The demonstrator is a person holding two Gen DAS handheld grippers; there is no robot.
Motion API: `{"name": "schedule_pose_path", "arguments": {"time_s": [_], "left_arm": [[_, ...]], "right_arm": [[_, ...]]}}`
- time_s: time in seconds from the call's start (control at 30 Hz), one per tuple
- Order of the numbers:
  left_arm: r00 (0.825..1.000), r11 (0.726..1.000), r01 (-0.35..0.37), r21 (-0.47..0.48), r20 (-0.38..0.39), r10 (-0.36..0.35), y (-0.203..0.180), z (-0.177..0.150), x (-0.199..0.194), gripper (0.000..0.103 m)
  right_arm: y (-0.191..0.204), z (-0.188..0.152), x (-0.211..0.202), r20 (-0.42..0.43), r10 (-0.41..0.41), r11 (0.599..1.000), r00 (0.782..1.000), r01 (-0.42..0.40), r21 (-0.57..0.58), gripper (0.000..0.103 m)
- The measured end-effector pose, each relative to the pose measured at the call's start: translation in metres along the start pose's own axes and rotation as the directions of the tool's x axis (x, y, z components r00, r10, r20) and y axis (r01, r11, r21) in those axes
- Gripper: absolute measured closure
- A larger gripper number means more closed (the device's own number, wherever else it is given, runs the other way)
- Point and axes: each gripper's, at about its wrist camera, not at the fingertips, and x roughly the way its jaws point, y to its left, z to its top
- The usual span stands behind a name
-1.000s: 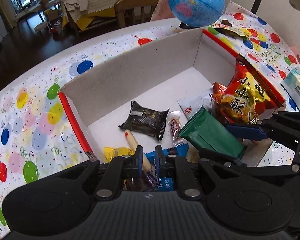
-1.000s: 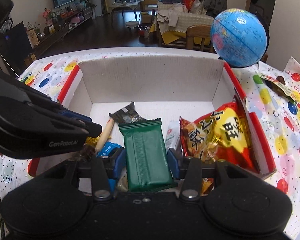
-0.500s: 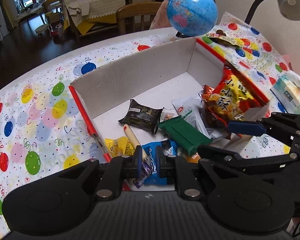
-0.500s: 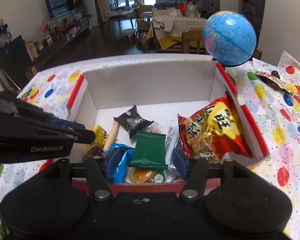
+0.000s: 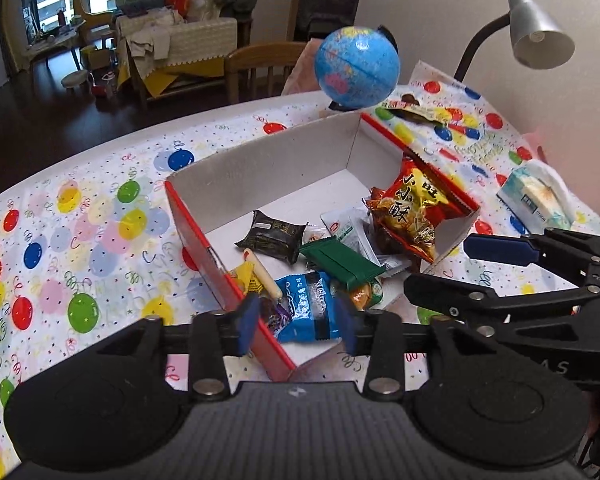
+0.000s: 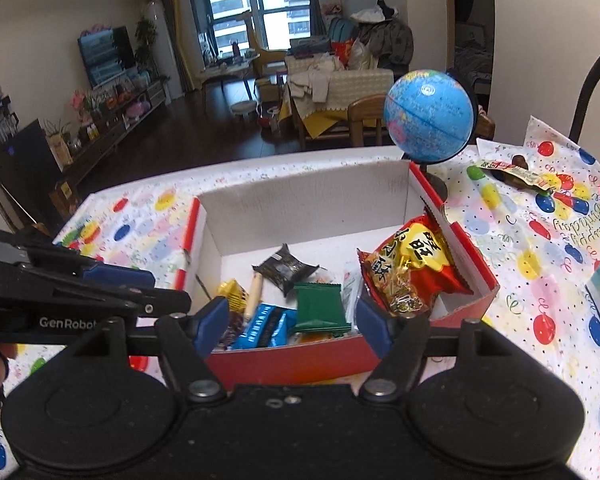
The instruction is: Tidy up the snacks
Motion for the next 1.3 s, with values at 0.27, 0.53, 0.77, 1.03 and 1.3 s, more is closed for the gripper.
{"name": "schedule_pose_path", "arguments": {"time_s": [0.27,0.53,0.77,1.03,1.3], "left_arm": [[0.998,1.0,-0.005,0.004,0.063,0.005,0.004,-0.013,-0.035,0.036],[0.993,1.0,-0.003,0.008,0.119,0.002,0.003,-0.025,-0.069,0.026],[0.986,0.999,-0.008,0.037,0.165,0.002,-0.001,-0.039,-0.093,0.018],[0.982,1.0,0.011,0.009,0.188,-0.013,0.001,-0.051,-0.111,0.002],[0.976,1.0,0.021,-0.005,0.215,-0.019,0.0,-0.056,-0.121,0.0]], "right_arm": [[0.015,-0.006,-0.031,0.058,0.002,1.0,0.998,-0.003,0.03,0.022],[0.027,-0.015,-0.06,0.115,0.003,0.999,0.993,-0.007,0.041,0.008],[0.034,-0.024,-0.078,0.146,0.007,0.998,0.989,-0.017,0.065,0.0],[0.029,-0.033,-0.094,0.178,0.01,0.989,0.984,-0.036,0.14,0.0],[0.032,-0.039,-0.106,0.225,-0.021,0.99,0.974,-0.011,0.141,0.0]]}}
